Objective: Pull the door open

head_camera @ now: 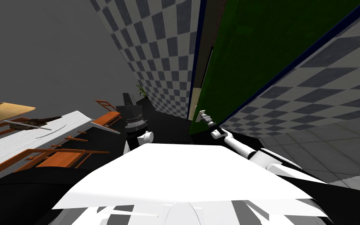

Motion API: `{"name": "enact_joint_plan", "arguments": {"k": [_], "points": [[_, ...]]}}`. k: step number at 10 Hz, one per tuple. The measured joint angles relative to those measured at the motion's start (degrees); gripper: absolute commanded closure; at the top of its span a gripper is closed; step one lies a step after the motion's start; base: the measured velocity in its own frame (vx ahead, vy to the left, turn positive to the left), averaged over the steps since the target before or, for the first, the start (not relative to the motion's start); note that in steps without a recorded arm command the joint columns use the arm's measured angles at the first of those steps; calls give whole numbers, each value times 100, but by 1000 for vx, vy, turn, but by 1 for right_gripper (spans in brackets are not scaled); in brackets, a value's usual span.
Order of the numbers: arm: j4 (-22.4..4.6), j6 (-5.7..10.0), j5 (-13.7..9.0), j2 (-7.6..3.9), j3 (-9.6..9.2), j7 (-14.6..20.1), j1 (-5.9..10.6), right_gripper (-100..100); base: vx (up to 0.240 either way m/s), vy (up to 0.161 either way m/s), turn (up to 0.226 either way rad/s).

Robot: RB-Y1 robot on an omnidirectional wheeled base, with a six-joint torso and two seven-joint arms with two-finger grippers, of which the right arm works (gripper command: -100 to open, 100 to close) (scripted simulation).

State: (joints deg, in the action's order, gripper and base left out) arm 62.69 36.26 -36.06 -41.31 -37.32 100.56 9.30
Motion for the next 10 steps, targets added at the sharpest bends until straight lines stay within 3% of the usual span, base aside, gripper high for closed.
{"name": "enact_joint_plan", "arguments": {"k": [8,10], "points": [[77,592,171,-559,-508,536,-83,100,-183,-141,107],[85,657,198,-619,-588,609,-104,100,-96,-83,73]]}}
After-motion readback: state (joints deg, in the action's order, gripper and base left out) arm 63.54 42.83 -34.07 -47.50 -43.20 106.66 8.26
